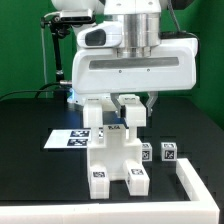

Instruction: Assemble chair

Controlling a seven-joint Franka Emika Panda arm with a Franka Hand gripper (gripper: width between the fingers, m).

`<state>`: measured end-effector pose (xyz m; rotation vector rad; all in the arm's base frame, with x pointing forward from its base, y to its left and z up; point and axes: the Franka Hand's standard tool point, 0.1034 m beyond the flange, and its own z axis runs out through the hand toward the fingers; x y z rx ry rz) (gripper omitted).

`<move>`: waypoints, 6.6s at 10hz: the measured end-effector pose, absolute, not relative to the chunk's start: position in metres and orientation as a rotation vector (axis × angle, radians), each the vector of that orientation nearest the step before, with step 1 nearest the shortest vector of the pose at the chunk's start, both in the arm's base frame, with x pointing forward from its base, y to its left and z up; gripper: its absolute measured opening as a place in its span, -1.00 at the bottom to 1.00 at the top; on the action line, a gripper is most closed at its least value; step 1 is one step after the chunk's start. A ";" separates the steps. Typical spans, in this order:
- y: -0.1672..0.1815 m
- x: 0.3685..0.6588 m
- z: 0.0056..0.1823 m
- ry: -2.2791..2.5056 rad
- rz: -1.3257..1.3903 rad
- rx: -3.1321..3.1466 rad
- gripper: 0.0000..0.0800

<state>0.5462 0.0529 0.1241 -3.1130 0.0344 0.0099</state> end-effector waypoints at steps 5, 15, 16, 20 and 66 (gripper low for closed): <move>0.051 0.535 0.123 0.051 0.021 -3.110 -0.29; 0.056 0.548 0.125 -0.031 -0.022 -3.113 -0.29; 0.052 0.554 0.125 -0.071 -0.029 -3.114 -0.29; 0.052 0.554 0.112 -0.075 -0.006 -3.123 -0.29; 0.145 0.502 0.091 0.286 0.053 -3.114 0.62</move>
Offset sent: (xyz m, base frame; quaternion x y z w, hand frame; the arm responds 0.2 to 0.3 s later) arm -0.0168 -0.0047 -0.0045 0.0079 0.0004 0.0006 1.0000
